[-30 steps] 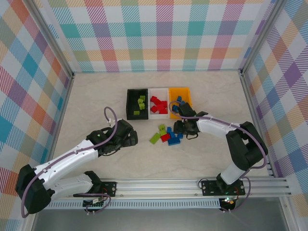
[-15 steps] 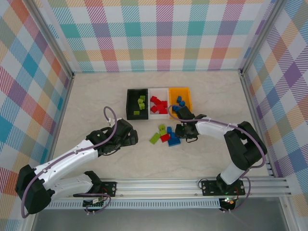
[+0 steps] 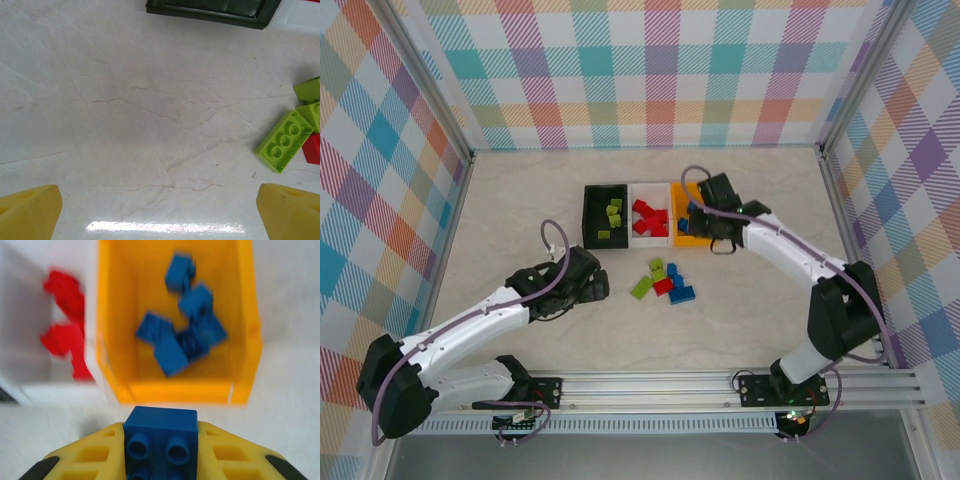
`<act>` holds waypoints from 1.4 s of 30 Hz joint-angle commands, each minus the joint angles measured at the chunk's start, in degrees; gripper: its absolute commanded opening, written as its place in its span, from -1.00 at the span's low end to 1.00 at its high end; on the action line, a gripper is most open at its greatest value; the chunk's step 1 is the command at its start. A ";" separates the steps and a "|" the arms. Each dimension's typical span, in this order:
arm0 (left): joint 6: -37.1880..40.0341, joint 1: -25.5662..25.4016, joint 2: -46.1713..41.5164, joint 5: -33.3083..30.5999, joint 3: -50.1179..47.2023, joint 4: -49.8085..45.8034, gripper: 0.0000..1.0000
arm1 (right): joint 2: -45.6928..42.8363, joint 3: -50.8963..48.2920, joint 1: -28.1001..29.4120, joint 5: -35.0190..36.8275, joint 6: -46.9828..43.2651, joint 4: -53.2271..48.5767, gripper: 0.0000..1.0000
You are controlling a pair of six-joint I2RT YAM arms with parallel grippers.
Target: Sort the legos into containers by color
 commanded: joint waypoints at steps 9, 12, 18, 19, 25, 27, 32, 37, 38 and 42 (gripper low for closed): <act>3.07 0.48 6.71 2.92 2.26 2.65 1.00 | 21.05 18.02 -3.25 -1.64 -1.78 -1.31 -0.20; 3.55 0.52 8.25 3.89 2.95 3.30 1.00 | 19.68 18.39 -3.20 -2.92 -2.00 -0.89 0.25; 3.19 0.51 8.26 4.41 3.47 3.06 1.00 | 7.92 9.64 -1.08 -4.08 -2.50 -1.08 0.46; 3.13 0.49 8.01 4.35 3.50 2.95 1.00 | 5.63 6.94 -0.39 -4.68 -2.15 -0.75 0.47; 2.86 0.45 6.96 4.15 3.25 2.44 1.00 | -5.33 -10.53 4.52 -11.86 -0.74 3.18 0.52; 2.69 0.52 7.26 4.23 3.11 2.34 1.00 | -5.77 -13.09 6.15 -11.85 -0.35 3.06 0.42; 2.26 0.58 7.47 4.32 2.62 2.31 1.00 | -2.08 -15.37 9.30 -9.72 -1.61 4.04 0.28; 1.94 0.54 6.82 4.60 1.84 2.32 1.00 | 1.96 -15.20 9.45 -10.50 -2.78 5.83 0.09; 2.01 0.53 6.76 4.41 1.83 2.23 1.00 | 2.79 -14.77 9.48 -10.58 -3.00 5.85 0.08; 2.01 0.54 6.51 4.03 1.78 1.87 1.00 | 5.26 -13.75 9.67 -9.64 -3.63 5.16 -0.04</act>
